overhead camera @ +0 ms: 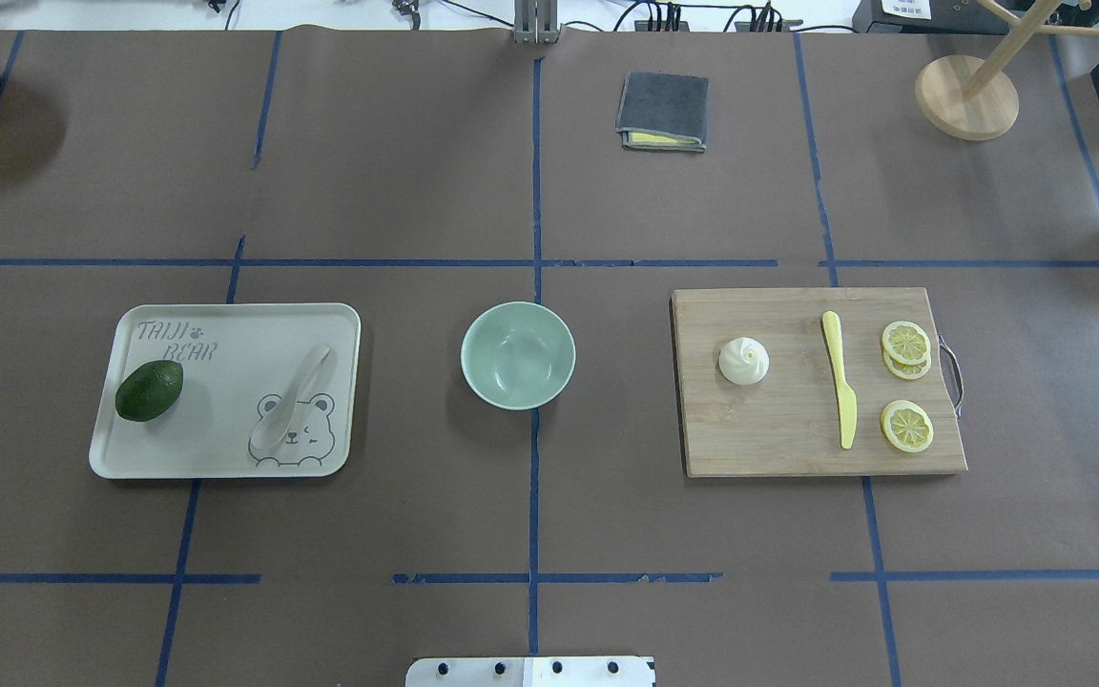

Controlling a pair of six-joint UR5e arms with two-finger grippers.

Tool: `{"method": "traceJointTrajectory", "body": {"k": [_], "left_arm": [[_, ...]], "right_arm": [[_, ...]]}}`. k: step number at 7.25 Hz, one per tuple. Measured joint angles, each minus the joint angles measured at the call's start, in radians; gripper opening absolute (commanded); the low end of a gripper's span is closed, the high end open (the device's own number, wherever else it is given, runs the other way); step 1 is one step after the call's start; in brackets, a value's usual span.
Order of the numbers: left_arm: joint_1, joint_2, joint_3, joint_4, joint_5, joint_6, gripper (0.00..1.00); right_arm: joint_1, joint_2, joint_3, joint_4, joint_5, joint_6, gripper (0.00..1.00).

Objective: Put spoon and bun in bowl

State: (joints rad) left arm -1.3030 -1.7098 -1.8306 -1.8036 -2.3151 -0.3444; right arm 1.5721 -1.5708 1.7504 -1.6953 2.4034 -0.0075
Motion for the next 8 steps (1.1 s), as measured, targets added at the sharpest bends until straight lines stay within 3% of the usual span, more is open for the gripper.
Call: {"method": "traceJointTrajectory", "body": {"k": [2,5,8], "left_arm": [[0.147,-0.022,-0.009,-0.137,0.03,-0.28,1.0],[0.423,-0.081,-0.011,-0.201,0.264,-0.609,0.99],[0.617,-0.105,0.013,-0.202,0.45,-0.746,0.94]], "right_arm": [[-0.022,0.019,0.016,0.003,0.022,-0.002,1.0],[-0.083,0.062,0.055,0.004,0.024,0.124,1.0],[-0.16,0.084,0.144,0.004,0.021,0.323,1.0]]}}
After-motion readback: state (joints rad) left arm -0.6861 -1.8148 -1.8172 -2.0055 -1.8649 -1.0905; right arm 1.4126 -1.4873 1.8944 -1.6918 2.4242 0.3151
